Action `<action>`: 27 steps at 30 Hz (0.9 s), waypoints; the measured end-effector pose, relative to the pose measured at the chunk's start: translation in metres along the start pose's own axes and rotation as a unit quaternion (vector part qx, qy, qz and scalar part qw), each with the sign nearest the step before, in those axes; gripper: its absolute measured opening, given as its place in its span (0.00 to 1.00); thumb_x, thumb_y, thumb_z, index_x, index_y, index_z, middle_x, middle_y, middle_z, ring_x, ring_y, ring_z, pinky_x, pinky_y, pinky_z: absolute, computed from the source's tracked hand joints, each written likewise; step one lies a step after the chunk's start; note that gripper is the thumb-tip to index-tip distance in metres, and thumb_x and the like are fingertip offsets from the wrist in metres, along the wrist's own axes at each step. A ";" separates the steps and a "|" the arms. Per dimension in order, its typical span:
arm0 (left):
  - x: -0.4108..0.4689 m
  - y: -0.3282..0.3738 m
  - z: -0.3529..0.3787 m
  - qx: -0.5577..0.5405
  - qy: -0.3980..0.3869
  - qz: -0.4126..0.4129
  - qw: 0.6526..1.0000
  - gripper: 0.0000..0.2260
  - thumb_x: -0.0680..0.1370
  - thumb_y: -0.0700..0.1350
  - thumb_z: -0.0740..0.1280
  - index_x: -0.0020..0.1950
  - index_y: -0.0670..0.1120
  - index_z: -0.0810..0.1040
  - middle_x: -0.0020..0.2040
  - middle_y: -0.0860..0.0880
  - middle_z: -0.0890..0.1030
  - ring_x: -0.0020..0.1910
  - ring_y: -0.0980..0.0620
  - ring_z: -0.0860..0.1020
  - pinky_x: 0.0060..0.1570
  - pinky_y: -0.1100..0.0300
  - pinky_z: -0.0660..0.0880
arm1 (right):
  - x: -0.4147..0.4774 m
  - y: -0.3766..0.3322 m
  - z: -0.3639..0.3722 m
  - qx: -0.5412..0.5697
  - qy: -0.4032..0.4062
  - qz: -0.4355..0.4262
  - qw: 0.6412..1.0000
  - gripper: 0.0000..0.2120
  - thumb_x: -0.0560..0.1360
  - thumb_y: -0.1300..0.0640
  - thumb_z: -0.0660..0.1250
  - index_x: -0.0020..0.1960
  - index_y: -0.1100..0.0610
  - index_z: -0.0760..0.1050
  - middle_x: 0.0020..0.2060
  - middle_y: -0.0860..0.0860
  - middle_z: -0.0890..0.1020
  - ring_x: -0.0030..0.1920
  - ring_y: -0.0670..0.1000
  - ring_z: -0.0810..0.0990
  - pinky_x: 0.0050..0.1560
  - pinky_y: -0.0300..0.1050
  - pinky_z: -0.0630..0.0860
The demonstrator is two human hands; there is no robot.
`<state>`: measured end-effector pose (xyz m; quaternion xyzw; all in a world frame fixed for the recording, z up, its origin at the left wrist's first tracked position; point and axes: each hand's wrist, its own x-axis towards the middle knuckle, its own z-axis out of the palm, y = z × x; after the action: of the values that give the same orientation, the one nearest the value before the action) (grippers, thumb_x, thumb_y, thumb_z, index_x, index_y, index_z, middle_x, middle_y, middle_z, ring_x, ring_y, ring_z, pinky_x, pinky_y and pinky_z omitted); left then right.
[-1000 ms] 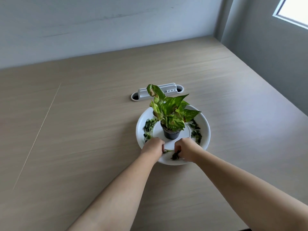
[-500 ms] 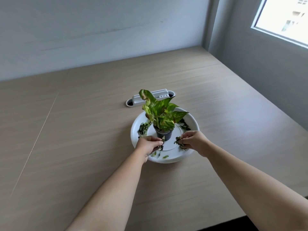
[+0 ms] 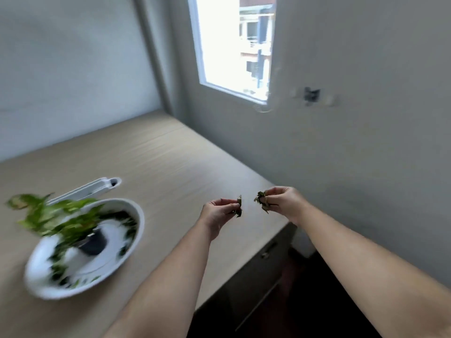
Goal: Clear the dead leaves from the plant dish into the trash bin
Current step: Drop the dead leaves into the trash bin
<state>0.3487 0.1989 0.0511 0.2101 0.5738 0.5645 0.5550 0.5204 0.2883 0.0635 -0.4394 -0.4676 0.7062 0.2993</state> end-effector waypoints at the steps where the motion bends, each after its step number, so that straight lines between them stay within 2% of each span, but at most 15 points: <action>1: 0.006 -0.005 0.028 0.010 -0.026 -0.004 1.000 0.07 0.73 0.28 0.67 0.38 0.38 0.79 0.27 0.48 0.83 0.27 0.56 0.82 0.36 0.68 0.80 | -0.008 -0.005 -0.030 0.006 0.027 -0.008 1.000 0.11 0.71 0.75 0.65 0.35 0.61 0.74 0.22 0.49 0.82 0.23 0.45 0.81 0.28 0.35 0.80; 4: 0.020 -0.026 0.119 0.059 -0.102 -0.024 0.993 0.07 0.73 0.28 0.67 0.38 0.38 0.79 0.32 0.44 0.82 0.28 0.55 0.82 0.38 0.67 0.80 | -0.041 -0.012 -0.128 0.020 0.128 -0.024 0.991 0.11 0.70 0.75 0.66 0.36 0.61 0.74 0.22 0.48 0.82 0.24 0.43 0.81 0.28 0.34 0.80; 7: 0.027 -0.048 0.196 0.110 -0.147 -0.040 0.982 0.08 0.73 0.29 0.68 0.37 0.40 0.78 0.26 0.50 0.82 0.26 0.58 0.81 0.33 0.70 0.79 | -0.077 0.000 -0.207 0.050 0.217 -0.018 0.975 0.11 0.70 0.76 0.66 0.36 0.62 0.74 0.23 0.49 0.82 0.24 0.43 0.81 0.27 0.34 0.80; 9: 0.032 -0.068 0.240 0.132 -0.170 -0.061 0.975 0.08 0.73 0.29 0.68 0.36 0.40 0.78 0.26 0.50 0.82 0.26 0.58 0.81 0.32 0.71 0.79 | -0.097 0.017 -0.248 0.071 0.271 -0.006 0.960 0.11 0.70 0.76 0.66 0.36 0.62 0.74 0.25 0.51 0.81 0.23 0.43 0.81 0.27 0.34 0.80; 13: 0.042 -0.117 0.298 0.177 -0.210 -0.113 0.955 0.09 0.72 0.31 0.70 0.35 0.42 0.79 0.34 0.46 0.81 0.32 0.56 0.81 0.34 0.71 0.79 | -0.122 0.063 -0.295 0.098 0.340 0.037 0.934 0.11 0.69 0.76 0.66 0.35 0.62 0.74 0.26 0.53 0.80 0.22 0.43 0.80 0.27 0.34 0.80; 16: 0.056 -0.159 0.316 0.204 -0.211 -0.160 0.942 0.10 0.73 0.31 0.70 0.34 0.43 0.78 0.32 0.48 0.81 0.32 0.56 0.81 0.31 0.71 0.79 | -0.124 0.096 -0.316 0.099 0.369 0.073 0.921 0.12 0.69 0.76 0.67 0.34 0.61 0.74 0.31 0.55 0.78 0.21 0.41 0.79 0.27 0.32 0.79; 20: 0.096 -0.220 0.312 0.269 -0.199 -0.211 0.918 0.10 0.72 0.31 0.70 0.34 0.43 0.77 0.37 0.46 0.80 0.38 0.54 0.79 0.36 0.70 0.79 | -0.107 0.144 -0.340 0.103 0.404 0.141 0.898 0.12 0.69 0.75 0.68 0.35 0.60 0.74 0.32 0.55 0.77 0.22 0.41 0.79 0.26 0.32 0.78; 22: 0.117 -0.243 0.306 0.300 -0.176 -0.232 0.908 0.10 0.72 0.31 0.70 0.34 0.43 0.78 0.39 0.46 0.81 0.40 0.55 0.79 0.38 0.67 0.79 | -0.092 0.166 -0.346 0.109 0.413 0.171 0.888 0.12 0.69 0.74 0.68 0.35 0.60 0.74 0.32 0.56 0.77 0.26 0.44 0.80 0.27 0.32 0.79; 25: 0.157 -0.276 0.302 0.325 -0.131 -0.262 0.899 0.08 0.73 0.33 0.70 0.35 0.42 0.78 0.46 0.43 0.82 0.47 0.50 0.81 0.46 0.62 0.78 | -0.060 0.194 -0.354 0.119 0.423 0.204 0.875 0.11 0.71 0.72 0.68 0.35 0.59 0.75 0.35 0.56 0.78 0.36 0.49 0.79 0.34 0.34 0.81; 27: 0.177 -0.291 0.304 0.311 -0.119 -0.293 0.896 0.04 0.75 0.37 0.70 0.40 0.42 0.78 0.55 0.40 0.81 0.55 0.46 0.79 0.52 0.59 0.76 | -0.042 0.204 -0.358 0.136 0.425 0.215 0.869 0.06 0.72 0.69 0.68 0.40 0.59 0.76 0.42 0.57 0.79 0.44 0.52 0.80 0.44 0.43 0.82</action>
<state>0.6743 0.3990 -0.1986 0.2602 0.6856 0.1400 0.6654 0.8585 0.3174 -0.1737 -0.7412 -0.0885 0.5551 0.3670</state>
